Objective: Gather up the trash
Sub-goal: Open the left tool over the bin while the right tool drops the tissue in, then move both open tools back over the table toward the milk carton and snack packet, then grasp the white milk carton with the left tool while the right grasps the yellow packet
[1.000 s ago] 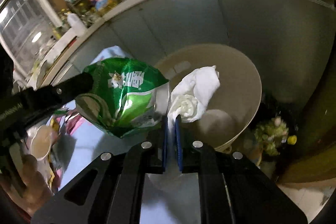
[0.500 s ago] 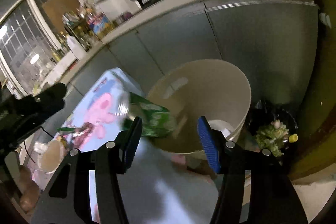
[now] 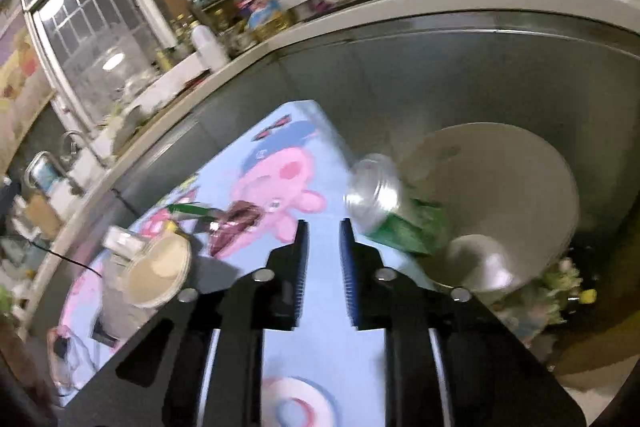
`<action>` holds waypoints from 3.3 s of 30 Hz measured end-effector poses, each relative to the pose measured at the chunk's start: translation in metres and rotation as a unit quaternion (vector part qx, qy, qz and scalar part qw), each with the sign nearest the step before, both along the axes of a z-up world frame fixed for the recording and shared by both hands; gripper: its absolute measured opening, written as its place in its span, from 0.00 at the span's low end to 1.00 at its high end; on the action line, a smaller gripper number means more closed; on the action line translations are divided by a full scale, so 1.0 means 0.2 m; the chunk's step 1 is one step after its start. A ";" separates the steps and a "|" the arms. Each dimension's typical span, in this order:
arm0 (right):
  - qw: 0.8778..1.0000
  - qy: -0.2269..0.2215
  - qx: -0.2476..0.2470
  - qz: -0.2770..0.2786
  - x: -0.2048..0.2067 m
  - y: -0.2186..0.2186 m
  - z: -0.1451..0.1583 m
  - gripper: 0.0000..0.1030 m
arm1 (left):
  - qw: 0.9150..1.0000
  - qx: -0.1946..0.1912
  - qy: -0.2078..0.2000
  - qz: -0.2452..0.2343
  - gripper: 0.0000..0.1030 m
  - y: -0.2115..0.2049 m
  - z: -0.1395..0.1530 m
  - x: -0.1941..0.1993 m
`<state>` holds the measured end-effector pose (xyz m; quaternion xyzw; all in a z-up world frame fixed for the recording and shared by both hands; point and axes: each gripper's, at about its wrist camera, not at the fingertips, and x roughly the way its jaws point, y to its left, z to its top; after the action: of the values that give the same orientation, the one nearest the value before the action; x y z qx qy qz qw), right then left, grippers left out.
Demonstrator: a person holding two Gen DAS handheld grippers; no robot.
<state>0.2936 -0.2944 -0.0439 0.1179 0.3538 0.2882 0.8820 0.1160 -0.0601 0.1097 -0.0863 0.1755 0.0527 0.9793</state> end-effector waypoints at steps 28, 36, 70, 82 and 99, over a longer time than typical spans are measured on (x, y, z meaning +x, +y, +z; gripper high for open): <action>1.000 0.014 -0.006 0.014 -0.32 0.08 -0.01 0.18 | 0.965 -0.042 0.123 0.226 0.81 0.78 -0.47 -0.76; 0.994 0.003 -0.028 0.106 -0.66 0.44 0.00 0.21 | 0.959 -0.017 0.154 0.239 0.81 0.78 -0.59 -0.78; 0.983 0.057 -0.036 0.168 -0.88 0.76 -0.13 0.30 | 0.953 -0.002 0.212 0.214 0.81 0.76 -0.82 -0.76; 0.982 0.114 0.003 0.153 -0.79 0.71 -0.22 0.30 | 0.962 0.013 0.194 0.191 0.90 0.78 -0.75 -0.72; 0.954 0.227 0.115 0.158 -0.60 0.66 -0.39 0.31 | 0.969 0.033 0.235 0.063 0.79 0.72 -0.86 -0.27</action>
<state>0.1736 -0.1619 -0.1225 0.2234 0.5235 0.4277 0.7022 0.0625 0.0840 -0.0625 -0.0501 0.3936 0.1389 0.9074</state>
